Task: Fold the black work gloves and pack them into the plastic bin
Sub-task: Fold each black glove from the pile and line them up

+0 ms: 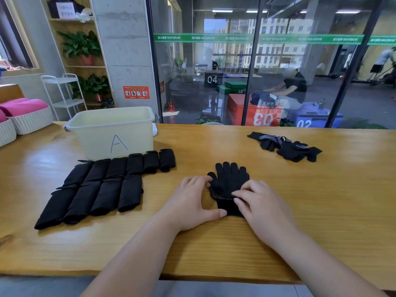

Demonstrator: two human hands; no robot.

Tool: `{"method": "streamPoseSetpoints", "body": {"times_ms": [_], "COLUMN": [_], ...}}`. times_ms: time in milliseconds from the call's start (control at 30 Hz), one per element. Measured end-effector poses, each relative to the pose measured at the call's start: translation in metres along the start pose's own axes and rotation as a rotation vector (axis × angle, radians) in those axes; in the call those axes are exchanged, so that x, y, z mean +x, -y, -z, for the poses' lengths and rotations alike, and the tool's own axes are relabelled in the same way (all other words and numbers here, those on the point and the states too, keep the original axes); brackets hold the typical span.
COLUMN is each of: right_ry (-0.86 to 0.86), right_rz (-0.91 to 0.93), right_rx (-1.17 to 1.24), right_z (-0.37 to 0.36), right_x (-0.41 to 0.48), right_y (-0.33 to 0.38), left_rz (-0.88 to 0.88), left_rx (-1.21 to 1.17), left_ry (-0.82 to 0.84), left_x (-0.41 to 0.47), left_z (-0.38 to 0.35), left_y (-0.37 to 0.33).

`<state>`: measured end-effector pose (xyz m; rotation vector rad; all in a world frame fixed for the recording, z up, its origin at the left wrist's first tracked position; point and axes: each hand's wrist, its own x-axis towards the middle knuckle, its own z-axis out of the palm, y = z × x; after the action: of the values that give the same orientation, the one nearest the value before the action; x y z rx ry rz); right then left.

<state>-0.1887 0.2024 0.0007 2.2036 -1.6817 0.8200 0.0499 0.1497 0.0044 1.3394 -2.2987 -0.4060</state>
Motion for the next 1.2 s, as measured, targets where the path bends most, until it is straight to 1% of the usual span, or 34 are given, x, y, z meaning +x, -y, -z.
{"method": "streamPoseSetpoints", "body": {"times_ms": [233, 467, 600, 767, 1067, 1200], "right_ry": [-0.080, -0.092, -0.074, -0.066, 0.030, 0.072], "right_rz": [0.098, 0.192, 0.215, 0.176, 0.046, 0.000], "right_rx": [-0.066, -0.124, -0.139, -0.067, 0.147, 0.177], "right_z": [0.002, 0.007, 0.004, 0.004, 0.006, 0.009], "right_x": [-0.011, -0.019, -0.019, -0.019, -0.020, -0.020], "right_y": [0.002, 0.007, 0.007, 0.007, 0.005, 0.005], "left_rz": [0.025, 0.031, 0.031, 0.033, 0.027, 0.014], "left_rx": [-0.014, 0.003, 0.007, 0.009, 0.019, 0.020], "left_ry": [0.004, 0.006, 0.004, 0.007, 0.006, -0.002], "left_x": [-0.002, -0.001, -0.001, 0.000, 0.000, 0.000], "left_z": [0.001, 0.002, 0.002, 0.002, 0.002, 0.002], "left_y": [-0.003, -0.005, -0.005, -0.005, -0.003, -0.003]}}
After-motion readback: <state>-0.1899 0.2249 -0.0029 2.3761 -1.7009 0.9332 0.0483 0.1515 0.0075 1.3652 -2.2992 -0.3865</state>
